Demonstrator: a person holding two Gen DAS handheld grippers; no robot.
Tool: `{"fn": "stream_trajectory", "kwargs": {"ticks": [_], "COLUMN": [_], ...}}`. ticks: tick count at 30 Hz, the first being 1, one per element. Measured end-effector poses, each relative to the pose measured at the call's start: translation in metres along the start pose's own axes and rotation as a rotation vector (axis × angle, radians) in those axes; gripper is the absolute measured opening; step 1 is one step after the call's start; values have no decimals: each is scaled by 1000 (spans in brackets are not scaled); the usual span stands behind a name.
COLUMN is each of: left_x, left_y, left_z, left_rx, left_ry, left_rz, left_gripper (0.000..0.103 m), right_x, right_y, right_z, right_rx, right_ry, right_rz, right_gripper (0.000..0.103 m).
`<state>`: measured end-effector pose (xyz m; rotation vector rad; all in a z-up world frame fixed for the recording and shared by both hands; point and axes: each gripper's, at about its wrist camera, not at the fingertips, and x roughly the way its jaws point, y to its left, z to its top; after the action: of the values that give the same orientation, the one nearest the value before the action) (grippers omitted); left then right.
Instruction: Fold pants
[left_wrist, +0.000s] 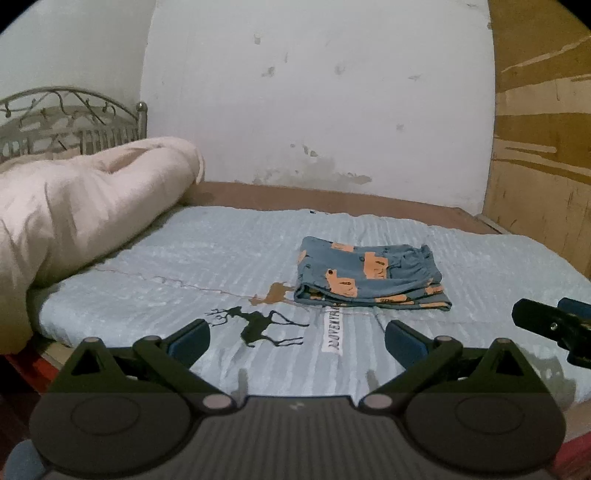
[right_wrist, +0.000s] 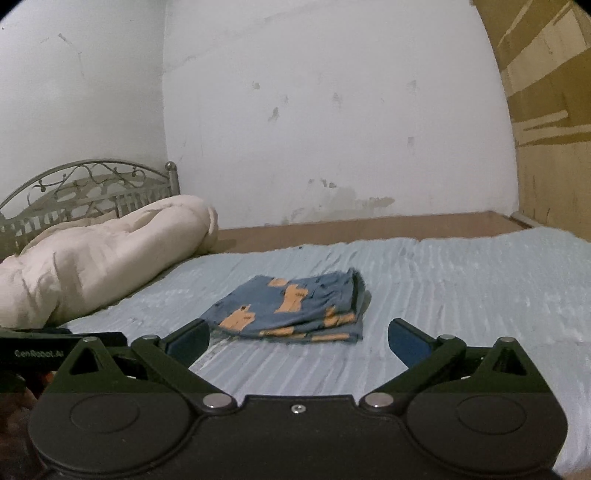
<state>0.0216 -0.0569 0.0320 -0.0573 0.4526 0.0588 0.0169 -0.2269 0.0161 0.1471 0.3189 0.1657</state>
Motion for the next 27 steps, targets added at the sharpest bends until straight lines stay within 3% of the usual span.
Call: {"fn": "stream_trajectory", "kwargs": {"ticks": [12, 27], "left_x": [-1, 13], "left_y": [10, 15], "left_z": [-14, -22], "left_rx": [-24, -22], "left_ry": [12, 28], "left_rz": [1, -2], "left_gripper": [102, 102], "right_x": [-13, -8], "right_y": [6, 2], "right_z": [-13, -20], "right_rx": [3, 8], "right_ry": [21, -15], "right_rz": [-19, -22], "right_gripper": [102, 102]}}
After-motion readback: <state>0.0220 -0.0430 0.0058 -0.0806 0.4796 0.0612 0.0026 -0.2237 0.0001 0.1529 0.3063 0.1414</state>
